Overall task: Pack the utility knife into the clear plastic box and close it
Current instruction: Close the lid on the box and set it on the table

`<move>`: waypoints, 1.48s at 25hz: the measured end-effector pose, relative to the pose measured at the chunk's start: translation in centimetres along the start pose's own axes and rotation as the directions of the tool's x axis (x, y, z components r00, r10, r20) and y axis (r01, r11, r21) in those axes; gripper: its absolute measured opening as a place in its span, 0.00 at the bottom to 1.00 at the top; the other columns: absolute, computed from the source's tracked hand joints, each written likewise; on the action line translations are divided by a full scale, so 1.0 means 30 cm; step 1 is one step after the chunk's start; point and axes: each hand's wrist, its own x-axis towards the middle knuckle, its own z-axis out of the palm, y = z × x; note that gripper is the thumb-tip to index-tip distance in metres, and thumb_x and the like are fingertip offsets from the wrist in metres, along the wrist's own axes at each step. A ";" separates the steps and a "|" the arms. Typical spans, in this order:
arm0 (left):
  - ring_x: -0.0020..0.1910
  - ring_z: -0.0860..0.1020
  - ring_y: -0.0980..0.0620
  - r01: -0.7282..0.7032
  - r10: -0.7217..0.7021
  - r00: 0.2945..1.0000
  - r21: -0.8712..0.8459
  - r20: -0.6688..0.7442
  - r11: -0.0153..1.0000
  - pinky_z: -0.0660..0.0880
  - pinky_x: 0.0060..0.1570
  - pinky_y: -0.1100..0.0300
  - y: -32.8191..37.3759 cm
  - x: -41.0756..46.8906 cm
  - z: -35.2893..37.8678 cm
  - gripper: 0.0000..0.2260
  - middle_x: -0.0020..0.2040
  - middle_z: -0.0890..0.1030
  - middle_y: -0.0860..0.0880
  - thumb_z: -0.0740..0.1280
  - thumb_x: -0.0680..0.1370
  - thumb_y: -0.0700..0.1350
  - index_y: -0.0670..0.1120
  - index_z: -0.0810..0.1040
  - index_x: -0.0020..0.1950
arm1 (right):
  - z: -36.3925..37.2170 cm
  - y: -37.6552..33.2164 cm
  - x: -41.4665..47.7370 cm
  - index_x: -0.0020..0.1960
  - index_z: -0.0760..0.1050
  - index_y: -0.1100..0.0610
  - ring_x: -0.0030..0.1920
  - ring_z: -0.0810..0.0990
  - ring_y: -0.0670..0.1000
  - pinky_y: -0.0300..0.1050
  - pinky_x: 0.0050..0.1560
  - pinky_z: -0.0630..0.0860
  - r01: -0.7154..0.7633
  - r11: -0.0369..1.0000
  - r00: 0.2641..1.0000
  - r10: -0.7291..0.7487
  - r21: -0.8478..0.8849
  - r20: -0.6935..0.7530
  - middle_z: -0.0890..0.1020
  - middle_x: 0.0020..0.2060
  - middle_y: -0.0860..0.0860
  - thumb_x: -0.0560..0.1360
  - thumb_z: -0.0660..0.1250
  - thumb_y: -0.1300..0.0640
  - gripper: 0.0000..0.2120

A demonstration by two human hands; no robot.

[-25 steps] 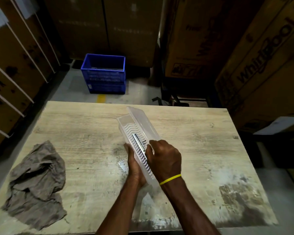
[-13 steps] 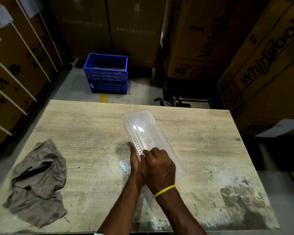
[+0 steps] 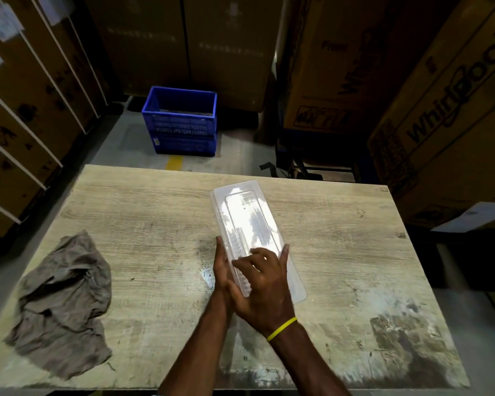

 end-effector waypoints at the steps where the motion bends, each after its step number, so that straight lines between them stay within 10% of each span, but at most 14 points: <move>1: 0.52 0.84 0.41 0.005 -0.005 1.000 -0.003 0.016 1.000 0.82 0.51 0.49 0.004 -0.008 -0.002 0.32 0.56 0.84 0.37 0.61 0.78 0.64 0.38 0.78 0.67 | -0.004 0.003 0.002 0.53 0.83 0.53 0.59 0.79 0.54 0.73 0.70 0.61 -0.020 0.999 0.999 0.019 0.032 0.026 0.83 0.47 0.49 0.69 0.75 0.51 0.14; 7: 0.58 0.82 0.38 -0.018 0.020 0.996 -0.024 0.091 1.000 0.80 0.56 0.45 0.038 -0.014 0.032 0.38 0.62 0.82 0.36 0.78 0.66 0.56 0.39 0.74 0.71 | -0.052 0.055 0.088 0.67 0.76 0.51 0.68 0.72 0.58 0.58 0.67 0.70 -0.147 0.989 0.988 0.148 0.012 -0.041 0.76 0.67 0.55 0.66 0.72 0.34 0.35; 12: 0.66 0.78 0.36 0.052 -0.047 0.985 -0.026 0.168 0.998 0.76 0.62 0.42 0.030 -0.002 0.043 0.31 0.67 0.79 0.36 0.73 0.73 0.58 0.42 0.76 0.71 | -0.045 0.094 0.162 0.79 0.51 0.37 0.78 0.60 0.59 0.60 0.71 0.69 -0.471 0.882 0.849 0.445 0.028 0.286 0.55 0.80 0.54 0.57 0.67 0.21 0.55; 21: 0.71 0.71 0.33 0.103 -0.099 0.987 -0.023 0.126 0.994 0.68 0.69 0.37 -0.006 0.025 0.000 0.36 0.72 0.74 0.34 0.68 0.75 0.66 0.42 0.72 0.74 | -0.024 0.125 0.171 0.79 0.51 0.37 0.75 0.66 0.57 0.56 0.67 0.73 -0.471 0.879 0.854 0.431 0.079 0.291 0.59 0.78 0.52 0.61 0.73 0.30 0.53; 37: 0.72 0.71 0.35 0.094 -0.096 0.988 0.029 0.120 0.995 0.68 0.69 0.38 0.010 0.012 0.032 0.37 0.73 0.73 0.36 0.72 0.72 0.62 0.43 0.70 0.76 | -0.012 0.131 0.196 0.79 0.50 0.38 0.76 0.64 0.53 0.54 0.68 0.73 -0.449 0.894 0.825 0.408 0.013 0.391 0.55 0.79 0.48 0.53 0.67 0.19 0.60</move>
